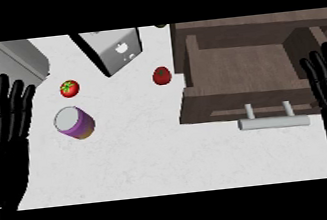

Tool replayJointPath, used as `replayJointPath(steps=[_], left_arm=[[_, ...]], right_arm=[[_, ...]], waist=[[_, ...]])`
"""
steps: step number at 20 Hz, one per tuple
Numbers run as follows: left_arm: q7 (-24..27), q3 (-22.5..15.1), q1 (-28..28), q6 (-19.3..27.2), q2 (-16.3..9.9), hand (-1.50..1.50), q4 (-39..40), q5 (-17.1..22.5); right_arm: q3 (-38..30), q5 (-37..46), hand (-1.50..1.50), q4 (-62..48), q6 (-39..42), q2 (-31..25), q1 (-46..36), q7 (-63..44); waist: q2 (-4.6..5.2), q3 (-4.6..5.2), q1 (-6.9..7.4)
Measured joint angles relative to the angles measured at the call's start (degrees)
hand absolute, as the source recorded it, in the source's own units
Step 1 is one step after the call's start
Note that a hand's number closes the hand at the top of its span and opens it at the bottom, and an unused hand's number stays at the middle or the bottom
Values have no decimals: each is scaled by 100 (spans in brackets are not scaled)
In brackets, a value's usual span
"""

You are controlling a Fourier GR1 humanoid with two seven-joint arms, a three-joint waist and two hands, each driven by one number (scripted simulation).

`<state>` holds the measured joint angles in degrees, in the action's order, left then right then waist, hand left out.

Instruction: Pick up the can, place it into the drawer and close the drawer

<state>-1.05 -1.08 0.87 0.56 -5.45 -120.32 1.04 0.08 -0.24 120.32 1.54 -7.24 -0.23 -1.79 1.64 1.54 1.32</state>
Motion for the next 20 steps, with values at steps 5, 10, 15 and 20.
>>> replayJointPath(steps=[5, 10, 15, 20], left_arm=[[-23, 346, -164, 472, 107, -150, 4, -326], [-762, 846, -507, 1414, 385, -150, 262, -585], [-1747, 843, -554, 1982, 487, -150, 31, -1016], [-2281, 933, -421, 2126, 432, -150, -163, -1178]], right_arm=[[-80, -109, -150, 8, -9, 59, 14, -7], [-320, -143, -150, -165, -341, 189, 213, -554], [-386, -149, -150, -57, -449, 215, 391, -999], [-445, -124, -150, -102, -412, 287, 593, -879]], waist=[[-120, -111, -76], [-134, -142, -78], [-160, -152, -121], [-166, -154, -133]])
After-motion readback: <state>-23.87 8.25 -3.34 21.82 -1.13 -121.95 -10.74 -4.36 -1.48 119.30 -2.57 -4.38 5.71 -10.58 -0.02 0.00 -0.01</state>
